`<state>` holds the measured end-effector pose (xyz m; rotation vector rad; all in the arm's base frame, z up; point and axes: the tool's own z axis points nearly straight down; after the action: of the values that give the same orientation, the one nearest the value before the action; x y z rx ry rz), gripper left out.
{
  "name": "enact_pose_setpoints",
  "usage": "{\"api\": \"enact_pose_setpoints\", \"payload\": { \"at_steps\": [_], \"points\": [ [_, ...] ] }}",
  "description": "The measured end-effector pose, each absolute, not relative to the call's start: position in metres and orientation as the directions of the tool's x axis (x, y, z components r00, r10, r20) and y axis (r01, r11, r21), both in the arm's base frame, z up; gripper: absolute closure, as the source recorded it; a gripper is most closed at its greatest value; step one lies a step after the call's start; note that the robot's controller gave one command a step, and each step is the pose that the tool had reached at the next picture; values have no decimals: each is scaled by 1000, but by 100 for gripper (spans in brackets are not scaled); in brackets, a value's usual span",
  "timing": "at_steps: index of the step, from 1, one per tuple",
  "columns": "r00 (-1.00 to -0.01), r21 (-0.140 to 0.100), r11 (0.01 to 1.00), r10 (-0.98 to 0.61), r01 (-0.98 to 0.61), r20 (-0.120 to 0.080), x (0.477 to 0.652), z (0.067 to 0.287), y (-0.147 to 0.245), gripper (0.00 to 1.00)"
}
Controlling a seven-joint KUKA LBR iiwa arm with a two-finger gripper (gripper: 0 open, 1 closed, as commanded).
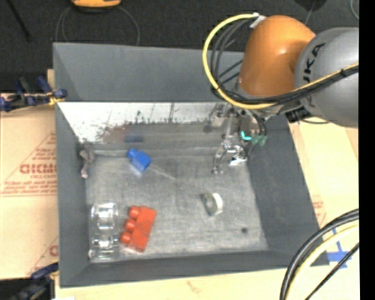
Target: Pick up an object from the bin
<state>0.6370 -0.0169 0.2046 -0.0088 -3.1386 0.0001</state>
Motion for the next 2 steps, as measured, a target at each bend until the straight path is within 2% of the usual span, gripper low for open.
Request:
{"api": "enact_pose_setpoints", "payload": {
  "at_steps": [1, 2],
  "points": [
    [-975, 1, 975, -221, -221, 2, 650, 115, 31, 0],
    [-938, 1, 938, -347, -347, -2, 653, 83, 98, 0]
  ]
}}
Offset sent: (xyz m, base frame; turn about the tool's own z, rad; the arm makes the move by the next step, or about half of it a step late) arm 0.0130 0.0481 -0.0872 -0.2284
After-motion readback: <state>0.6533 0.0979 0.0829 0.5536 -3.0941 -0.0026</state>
